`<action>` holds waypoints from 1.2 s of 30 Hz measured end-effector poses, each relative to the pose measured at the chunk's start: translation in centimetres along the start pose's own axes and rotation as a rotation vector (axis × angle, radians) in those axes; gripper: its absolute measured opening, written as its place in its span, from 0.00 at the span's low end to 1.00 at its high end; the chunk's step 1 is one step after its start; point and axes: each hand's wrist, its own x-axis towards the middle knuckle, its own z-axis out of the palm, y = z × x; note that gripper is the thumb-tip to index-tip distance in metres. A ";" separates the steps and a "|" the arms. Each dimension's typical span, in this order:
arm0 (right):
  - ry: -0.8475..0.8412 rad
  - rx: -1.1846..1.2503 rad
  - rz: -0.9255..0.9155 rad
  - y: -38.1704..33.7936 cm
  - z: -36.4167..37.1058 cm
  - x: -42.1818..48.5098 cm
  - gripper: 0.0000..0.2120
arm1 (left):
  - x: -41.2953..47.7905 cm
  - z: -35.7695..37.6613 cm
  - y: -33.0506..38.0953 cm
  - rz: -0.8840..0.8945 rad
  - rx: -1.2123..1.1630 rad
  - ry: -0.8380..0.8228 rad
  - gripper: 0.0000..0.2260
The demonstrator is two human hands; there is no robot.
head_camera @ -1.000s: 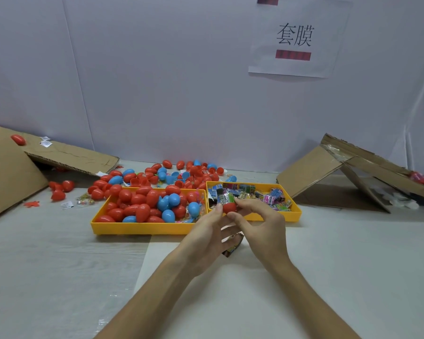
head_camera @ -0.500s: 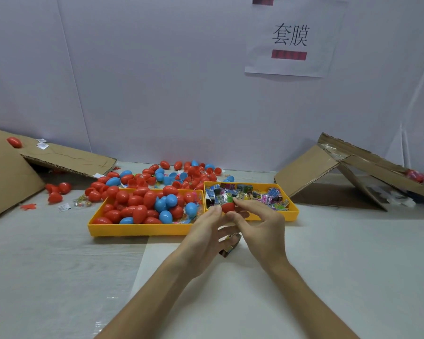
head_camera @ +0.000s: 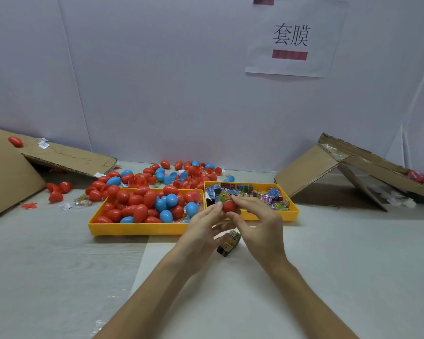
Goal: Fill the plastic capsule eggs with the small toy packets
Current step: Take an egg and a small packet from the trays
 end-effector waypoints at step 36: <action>0.005 0.110 0.080 -0.2 -0.3 0.2 0.16 | 0.0 -0.2 0.0 -0.051 0.041 -0.064 0.22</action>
